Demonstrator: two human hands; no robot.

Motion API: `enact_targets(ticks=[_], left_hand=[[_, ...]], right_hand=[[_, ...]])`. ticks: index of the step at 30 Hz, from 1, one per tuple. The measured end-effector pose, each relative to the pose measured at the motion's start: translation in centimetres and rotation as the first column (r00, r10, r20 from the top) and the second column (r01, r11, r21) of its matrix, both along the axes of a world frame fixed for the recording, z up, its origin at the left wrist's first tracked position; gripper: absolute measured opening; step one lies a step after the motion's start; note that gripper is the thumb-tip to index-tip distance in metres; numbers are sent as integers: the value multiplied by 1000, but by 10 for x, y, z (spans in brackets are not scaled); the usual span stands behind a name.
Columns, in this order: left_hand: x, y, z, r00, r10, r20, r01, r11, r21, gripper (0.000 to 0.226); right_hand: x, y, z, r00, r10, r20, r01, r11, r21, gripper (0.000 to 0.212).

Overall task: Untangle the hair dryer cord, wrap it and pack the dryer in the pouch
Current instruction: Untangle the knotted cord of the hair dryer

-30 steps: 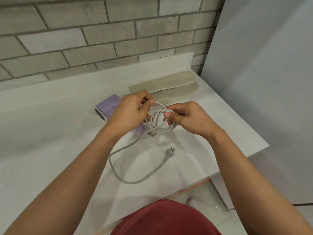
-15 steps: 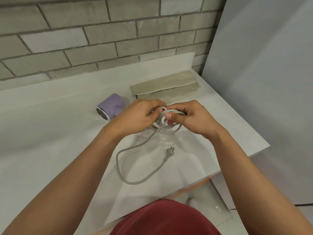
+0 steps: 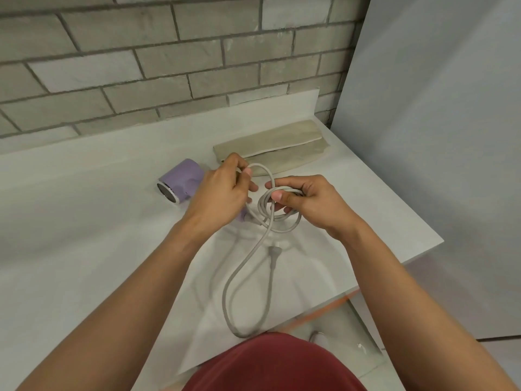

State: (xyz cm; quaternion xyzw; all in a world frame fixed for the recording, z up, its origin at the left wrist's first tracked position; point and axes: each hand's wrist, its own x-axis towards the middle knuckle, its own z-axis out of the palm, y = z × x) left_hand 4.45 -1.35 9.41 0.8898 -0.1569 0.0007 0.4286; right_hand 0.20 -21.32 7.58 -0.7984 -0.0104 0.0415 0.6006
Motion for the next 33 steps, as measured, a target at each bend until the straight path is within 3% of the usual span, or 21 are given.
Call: enact_targets(ticks=[1, 4, 6, 8, 11, 14, 18, 21, 23, 25, 28, 30, 33], left_hand=[[2, 3, 0, 997, -22, 76, 17, 997, 72, 10], [7, 6, 9, 912, -280, 299, 165, 919, 357, 45], [13, 6, 17, 861, -397, 318, 177, 820, 545, 42], [21, 8, 21, 844, -404, 352, 111, 775, 622, 34], [20, 10, 19, 841, -338, 422, 15, 794, 607, 39], [15, 8, 13, 886, -120, 448, -109, 885, 453, 42], [8, 8, 14, 935, 95, 342, -190, 948, 256, 41], [8, 12, 15, 949, 131, 287, -205, 947, 245, 39], [11, 17, 14, 960, 113, 256, -195, 927, 320, 36], [12, 20, 15, 948, 28, 316, -162, 900, 405, 31], [11, 16, 18, 884, -272, 381, 29, 844, 535, 60], [12, 7, 16, 839, -398, 372, 88, 773, 628, 47], [16, 5, 14, 805, -433, 405, 55, 734, 676, 16]], right_hand=[[0, -1, 1, 1000, 8, 0, -8, 1000, -26, 21], [-1, 0, 9, 997, 72, 17, -70, 992, -102, 21], [-1, 1, 12, 996, 85, 37, -80, 989, -120, 22], [-1, 2, 15, 996, 77, 52, -70, 990, -124, 24], [0, 2, 16, 998, 20, 67, -16, 998, -61, 25], [0, 4, 15, 999, -16, 46, 17, 999, -27, 23], [0, 5, 13, 998, -52, 18, 52, 999, -9, 20], [2, 1, 15, 998, -60, 32, 61, 997, -55, 17], [3, -5, 18, 999, -27, 44, 33, 992, -125, 17], [3, -8, 17, 998, 23, 50, -13, 980, -199, 17], [5, -7, 16, 994, 85, 64, -67, 969, -238, 19], [6, -5, 16, 992, 100, 84, -78, 971, -228, 21], [7, -5, 17, 991, 101, 92, -76, 967, -244, 25]])
